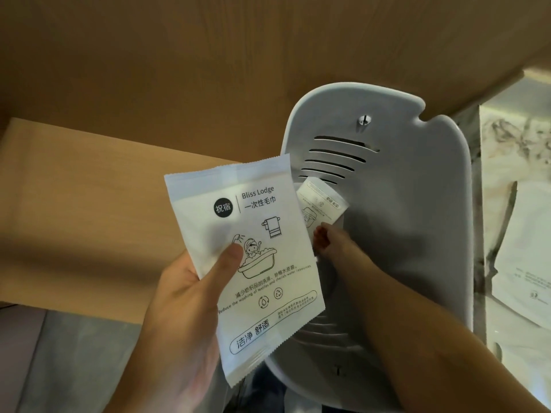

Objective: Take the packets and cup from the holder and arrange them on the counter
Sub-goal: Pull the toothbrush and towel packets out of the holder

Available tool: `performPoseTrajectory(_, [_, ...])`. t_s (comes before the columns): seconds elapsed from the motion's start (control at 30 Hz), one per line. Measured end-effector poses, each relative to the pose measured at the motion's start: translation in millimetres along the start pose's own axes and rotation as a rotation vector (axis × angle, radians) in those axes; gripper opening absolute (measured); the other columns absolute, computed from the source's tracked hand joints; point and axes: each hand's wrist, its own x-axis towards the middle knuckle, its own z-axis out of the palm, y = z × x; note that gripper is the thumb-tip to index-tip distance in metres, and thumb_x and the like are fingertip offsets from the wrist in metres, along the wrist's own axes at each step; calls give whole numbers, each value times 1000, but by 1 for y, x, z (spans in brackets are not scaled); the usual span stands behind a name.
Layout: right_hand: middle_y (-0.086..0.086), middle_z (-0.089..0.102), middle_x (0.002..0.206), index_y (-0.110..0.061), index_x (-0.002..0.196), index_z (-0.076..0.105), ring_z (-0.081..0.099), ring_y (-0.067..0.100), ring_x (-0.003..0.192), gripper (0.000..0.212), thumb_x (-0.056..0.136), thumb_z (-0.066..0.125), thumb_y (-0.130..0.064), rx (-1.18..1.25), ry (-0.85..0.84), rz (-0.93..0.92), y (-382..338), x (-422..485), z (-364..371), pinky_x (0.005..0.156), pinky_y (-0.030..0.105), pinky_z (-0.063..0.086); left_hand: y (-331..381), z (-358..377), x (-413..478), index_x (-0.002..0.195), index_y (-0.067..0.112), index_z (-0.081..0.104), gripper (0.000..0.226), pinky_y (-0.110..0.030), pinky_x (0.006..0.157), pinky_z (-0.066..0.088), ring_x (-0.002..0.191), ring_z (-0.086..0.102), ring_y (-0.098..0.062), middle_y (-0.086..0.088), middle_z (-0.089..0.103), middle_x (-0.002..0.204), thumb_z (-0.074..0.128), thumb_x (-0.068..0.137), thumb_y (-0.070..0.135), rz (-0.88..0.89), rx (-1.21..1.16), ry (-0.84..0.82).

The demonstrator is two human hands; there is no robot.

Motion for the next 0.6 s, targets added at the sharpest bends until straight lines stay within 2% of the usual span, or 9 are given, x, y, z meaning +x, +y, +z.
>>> performPoseTrajectory(0.03, [5,60,70,-2,98,64,56,13,60,12,100,59,-12,-60,35,-35,-2,-2,3,66,26,54,0,0,0,106,6,77,23,-41,68,66,93,79,-34,-17,81,105,56,95,7,-1,8,7])
performPoseTrajectory(0.1, [5,59,66,-4,94,65,54,12,55,12,100,59,-12,-146,93,-107,-8,-10,5,56,24,50,0,0,0,110,5,75,24,-40,68,66,94,79,-34,-16,81,107,56,96,7,-6,10,19])
performPoseTrajectory(0.2, [3,57,66,-11,77,60,53,14,53,21,98,59,-12,-248,102,-255,-16,-34,2,53,26,48,-1,-3,1,117,4,72,26,-39,68,66,97,78,-35,-17,80,111,57,97,8,-32,6,41])
performPoseTrajectory(0.27, [4,62,71,-11,81,61,59,19,59,19,99,58,-14,-335,111,-376,-17,-59,-4,51,30,50,1,-5,-1,119,4,71,27,-42,68,66,98,78,-35,-18,79,111,57,97,9,-58,13,50])
performPoseTrajectory(0.33, [7,69,78,-10,87,67,68,25,70,15,97,60,-18,-409,170,-479,-19,-93,-12,58,37,59,5,-5,-5,121,6,70,26,-46,72,63,98,78,-35,-17,79,112,56,99,9,-85,33,46])
performPoseTrajectory(0.4, [4,71,78,-14,80,70,69,24,73,16,91,62,-23,-499,224,-606,-25,-129,-19,70,46,62,11,-6,-10,119,8,70,24,-48,79,58,96,78,-36,-17,80,110,55,100,8,-104,48,60])
performPoseTrajectory(0.5, [-3,63,64,-12,71,66,57,15,60,22,91,61,-21,-549,226,-835,-34,-202,-38,58,35,51,21,-8,-24,115,11,71,20,-51,84,57,99,75,-38,-15,81,106,57,100,10,-112,91,107])
performPoseTrajectory(0.53, [-4,65,65,-11,73,68,59,13,60,23,93,61,-21,-539,224,-901,-36,-231,-47,55,30,47,24,-9,-29,113,13,71,18,-52,85,57,99,75,-38,-13,82,103,59,100,11,-111,109,130])
performPoseTrajectory(0.6, [-4,72,73,-13,81,71,67,9,66,22,96,62,-26,-442,191,-983,-39,-292,-66,54,25,53,33,-8,-44,111,16,72,16,-52,85,57,97,75,-37,-12,82,100,61,100,14,-97,130,157])
